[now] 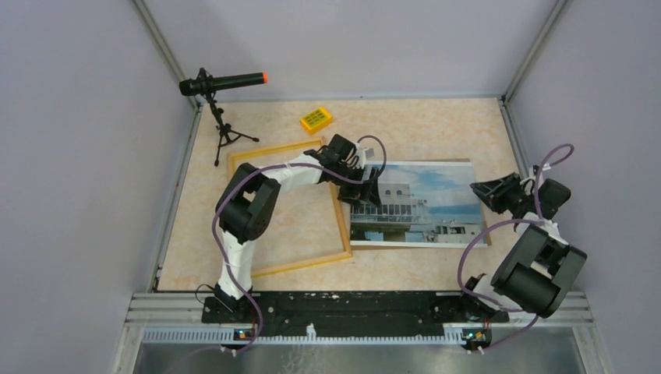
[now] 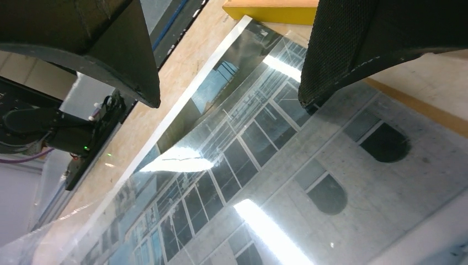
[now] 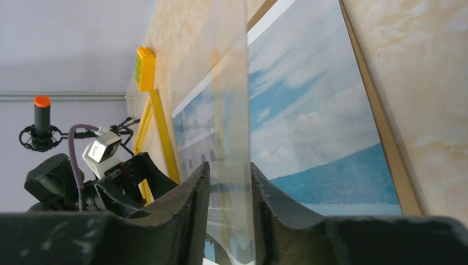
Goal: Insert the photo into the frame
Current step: Pick up the photo frame item at the center of the board.
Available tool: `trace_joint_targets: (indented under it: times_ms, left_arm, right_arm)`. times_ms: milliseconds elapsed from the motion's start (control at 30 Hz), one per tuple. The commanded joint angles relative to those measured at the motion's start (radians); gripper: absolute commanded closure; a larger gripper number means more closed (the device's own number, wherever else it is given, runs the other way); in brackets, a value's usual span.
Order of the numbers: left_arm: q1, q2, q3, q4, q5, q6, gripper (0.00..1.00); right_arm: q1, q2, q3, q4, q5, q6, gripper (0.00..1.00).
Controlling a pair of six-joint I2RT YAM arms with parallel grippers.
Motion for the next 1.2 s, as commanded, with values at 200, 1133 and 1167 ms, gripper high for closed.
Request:
trace_joint_targets:
  times_ms: [200,1133,1167]
  left_arm:
    - [0.007,-0.189,-0.025,0.026,-0.141,0.116,0.02]
    - [0.110,-0.853,-0.306,0.268,-0.307,0.237,0.01]
    - [0.109,-0.894,-0.327,0.281,-0.336,0.250,0.01]
  right_arm:
    - [0.006,-0.136,0.031,-0.094,0.023,-0.034,0.95]
    - [0.406,-0.343,0.605,-0.084,-0.022,0.343,1.00]
    - [0.436,-0.347,0.620,-0.092,-0.011,0.345,1.00]
